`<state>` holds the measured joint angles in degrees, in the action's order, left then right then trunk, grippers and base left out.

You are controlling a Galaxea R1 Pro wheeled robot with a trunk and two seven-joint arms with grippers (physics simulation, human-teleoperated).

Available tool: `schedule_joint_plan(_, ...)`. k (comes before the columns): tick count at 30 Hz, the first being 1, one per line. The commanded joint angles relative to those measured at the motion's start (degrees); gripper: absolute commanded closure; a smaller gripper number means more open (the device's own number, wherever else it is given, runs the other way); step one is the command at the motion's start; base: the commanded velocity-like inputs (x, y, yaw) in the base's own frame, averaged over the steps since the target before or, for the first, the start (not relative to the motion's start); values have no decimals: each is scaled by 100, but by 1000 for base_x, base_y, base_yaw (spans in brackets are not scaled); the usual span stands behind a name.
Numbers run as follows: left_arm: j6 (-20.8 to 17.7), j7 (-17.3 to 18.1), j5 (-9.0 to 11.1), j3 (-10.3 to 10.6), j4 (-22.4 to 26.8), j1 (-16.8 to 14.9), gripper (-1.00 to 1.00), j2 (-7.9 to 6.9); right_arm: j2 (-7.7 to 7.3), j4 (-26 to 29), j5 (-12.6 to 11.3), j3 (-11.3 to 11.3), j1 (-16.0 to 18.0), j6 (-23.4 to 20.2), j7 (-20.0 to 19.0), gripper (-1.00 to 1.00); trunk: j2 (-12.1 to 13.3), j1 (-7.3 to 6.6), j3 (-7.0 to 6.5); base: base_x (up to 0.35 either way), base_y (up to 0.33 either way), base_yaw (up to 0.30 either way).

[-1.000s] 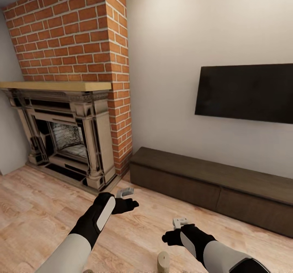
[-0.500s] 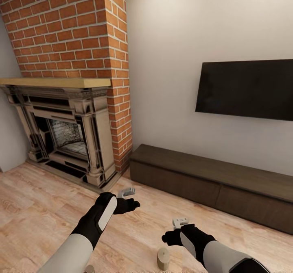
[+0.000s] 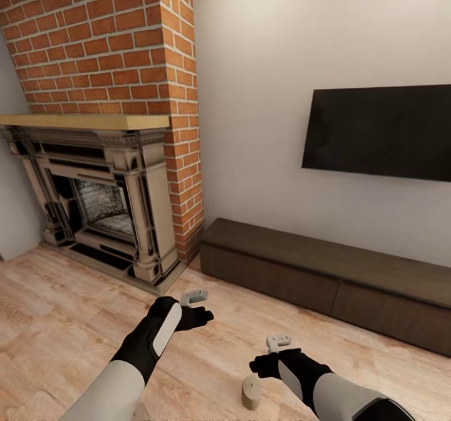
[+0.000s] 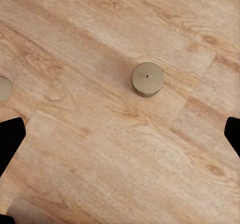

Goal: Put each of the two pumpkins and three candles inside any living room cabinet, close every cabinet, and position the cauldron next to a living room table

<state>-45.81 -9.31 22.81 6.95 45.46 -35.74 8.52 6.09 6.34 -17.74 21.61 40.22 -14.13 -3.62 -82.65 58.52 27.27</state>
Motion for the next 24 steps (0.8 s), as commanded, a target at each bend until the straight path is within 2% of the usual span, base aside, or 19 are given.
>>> schedule_joint_plan(1,-17,-58,62,13,6,-3,-100,-1,-2,1,-54,47,4,-9,-1,-100,-4,0,16,0,0,0)
schedule_joint_plan(15,-16,-76,60,17,37,-3,-100,90,-2,-35,-58,36,3,22,-12,-100,-4,0,146,0,0,0)
schedule_joint_plan(24,-16,-97,62,17,41,-3,-100,105,-6,-26,-63,28,7,-166,-31,-100,-4,0,230,0,0,0)
